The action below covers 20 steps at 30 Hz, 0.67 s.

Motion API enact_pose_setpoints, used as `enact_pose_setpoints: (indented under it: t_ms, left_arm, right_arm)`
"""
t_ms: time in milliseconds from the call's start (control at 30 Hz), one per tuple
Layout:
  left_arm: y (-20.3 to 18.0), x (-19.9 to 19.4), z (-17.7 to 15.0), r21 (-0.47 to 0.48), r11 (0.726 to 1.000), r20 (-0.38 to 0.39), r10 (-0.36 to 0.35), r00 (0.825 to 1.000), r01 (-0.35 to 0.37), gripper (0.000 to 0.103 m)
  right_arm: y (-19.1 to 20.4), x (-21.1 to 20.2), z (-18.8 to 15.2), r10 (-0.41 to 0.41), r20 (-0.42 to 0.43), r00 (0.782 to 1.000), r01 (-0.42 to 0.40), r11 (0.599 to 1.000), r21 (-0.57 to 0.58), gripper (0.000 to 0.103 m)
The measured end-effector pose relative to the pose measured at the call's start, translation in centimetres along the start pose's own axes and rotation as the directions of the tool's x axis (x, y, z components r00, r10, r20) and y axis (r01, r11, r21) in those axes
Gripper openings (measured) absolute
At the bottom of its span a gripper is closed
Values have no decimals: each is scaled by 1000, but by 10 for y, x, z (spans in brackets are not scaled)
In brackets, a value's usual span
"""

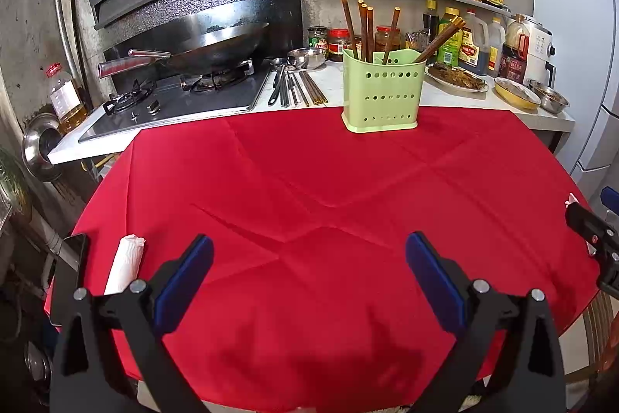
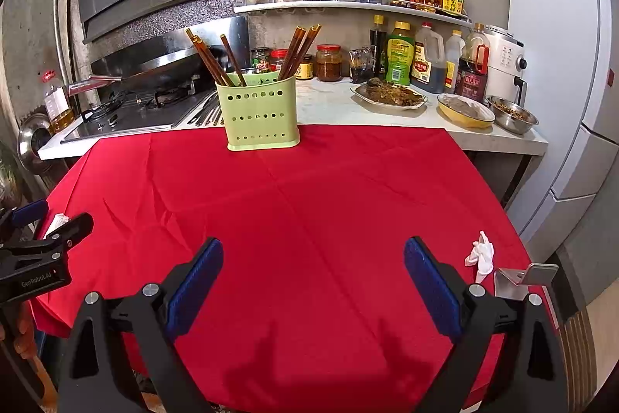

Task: Organize utensils

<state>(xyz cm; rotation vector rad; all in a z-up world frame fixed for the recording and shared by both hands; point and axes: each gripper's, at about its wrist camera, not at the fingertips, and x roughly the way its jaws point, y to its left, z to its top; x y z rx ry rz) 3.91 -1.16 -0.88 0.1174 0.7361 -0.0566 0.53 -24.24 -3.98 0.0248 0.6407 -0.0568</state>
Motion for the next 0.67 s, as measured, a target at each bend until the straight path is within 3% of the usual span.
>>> enact_pose_setpoints:
  t_ms: [667]
  left_arm:
    - [4,12,0,7,1000,-13,-14,1000,15,97]
  right_arm:
    - [0,11,-2,0,-17,1000,0,1000,6,94]
